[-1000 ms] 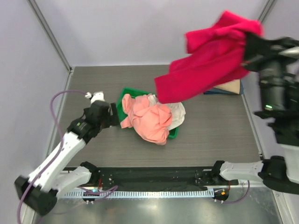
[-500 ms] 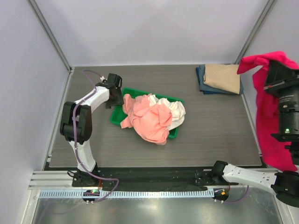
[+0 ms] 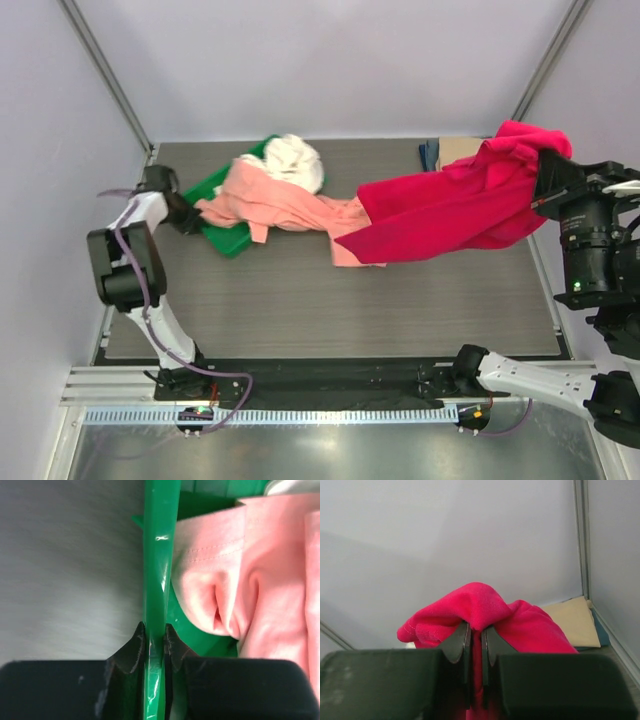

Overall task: Fold and stack the t-shirts
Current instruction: Move the tshirt to the center of the board

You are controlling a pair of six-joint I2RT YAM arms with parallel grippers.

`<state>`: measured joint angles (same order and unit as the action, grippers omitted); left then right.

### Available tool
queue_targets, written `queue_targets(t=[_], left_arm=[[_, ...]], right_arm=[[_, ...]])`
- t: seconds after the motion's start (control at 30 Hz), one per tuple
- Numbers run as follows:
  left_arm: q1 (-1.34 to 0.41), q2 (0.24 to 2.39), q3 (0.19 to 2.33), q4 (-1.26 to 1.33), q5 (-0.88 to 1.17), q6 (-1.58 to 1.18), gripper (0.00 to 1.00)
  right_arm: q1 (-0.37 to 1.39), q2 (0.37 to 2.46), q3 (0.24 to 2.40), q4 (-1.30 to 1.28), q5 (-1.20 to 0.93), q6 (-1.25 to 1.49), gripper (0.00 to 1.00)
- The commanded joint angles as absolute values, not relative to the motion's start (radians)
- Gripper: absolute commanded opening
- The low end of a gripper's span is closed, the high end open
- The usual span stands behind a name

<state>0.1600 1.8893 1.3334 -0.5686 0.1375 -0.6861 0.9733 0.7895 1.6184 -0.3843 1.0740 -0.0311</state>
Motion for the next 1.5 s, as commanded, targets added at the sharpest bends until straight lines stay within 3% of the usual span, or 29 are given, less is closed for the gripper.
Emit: queue_targets(t=[0.0, 0.17, 0.4, 0.43, 0.47, 0.53, 0.57, 0.8, 1.0, 1.23, 1.47], left_arm=[[0.359, 1.810, 1.192, -0.572, 0.087, -0.844, 0.00], [0.567, 1.707, 1.030, -0.525, 0.110, -0.948, 0.00], [0.680, 1.583, 0.907, -0.430, 0.100, -1.057, 0.01], [0.678, 1.572, 0.908, -0.410, 0.144, -1.048, 0.27], [0.673, 1.575, 0.934, -0.390, 0.165, -0.996, 0.44], [0.643, 1.568, 0.985, -0.440, 0.152, -0.938, 0.71], [0.632, 1.559, 1.005, -0.501, 0.140, -0.875, 0.74], [0.545, 1.326, 1.025, -0.638, -0.050, -0.703, 0.83], [0.227, 1.207, 1.045, -0.667, -0.213, -0.675, 0.89], [-0.170, 1.389, 1.146, -0.672, -0.314, -0.707, 0.97], [-0.265, 1.662, 1.213, -0.540, -0.224, -0.727, 0.98]], right_arm=[[0.977, 0.790, 1.598, -0.370, 1.039, 0.038, 0.08], [0.977, 0.802, 1.566, -0.383, 1.006, 0.090, 0.08], [0.977, 0.828, 1.532, -0.419, 0.950, 0.159, 0.08], [0.977, 0.827, 1.531, -0.431, 0.950, 0.163, 0.08], [0.977, 0.828, 1.526, -0.434, 0.950, 0.170, 0.08], [0.977, 0.819, 1.505, -0.440, 0.951, 0.178, 0.08], [0.977, 0.815, 1.497, -0.442, 0.950, 0.181, 0.08], [0.977, 0.792, 1.439, -0.468, 0.960, 0.212, 0.08], [0.977, 0.810, 1.428, -0.469, 0.974, 0.206, 0.08], [0.977, 0.805, 1.410, -0.469, 0.989, 0.203, 0.08], [0.977, 0.782, 1.394, -0.482, 1.014, 0.190, 0.08]])
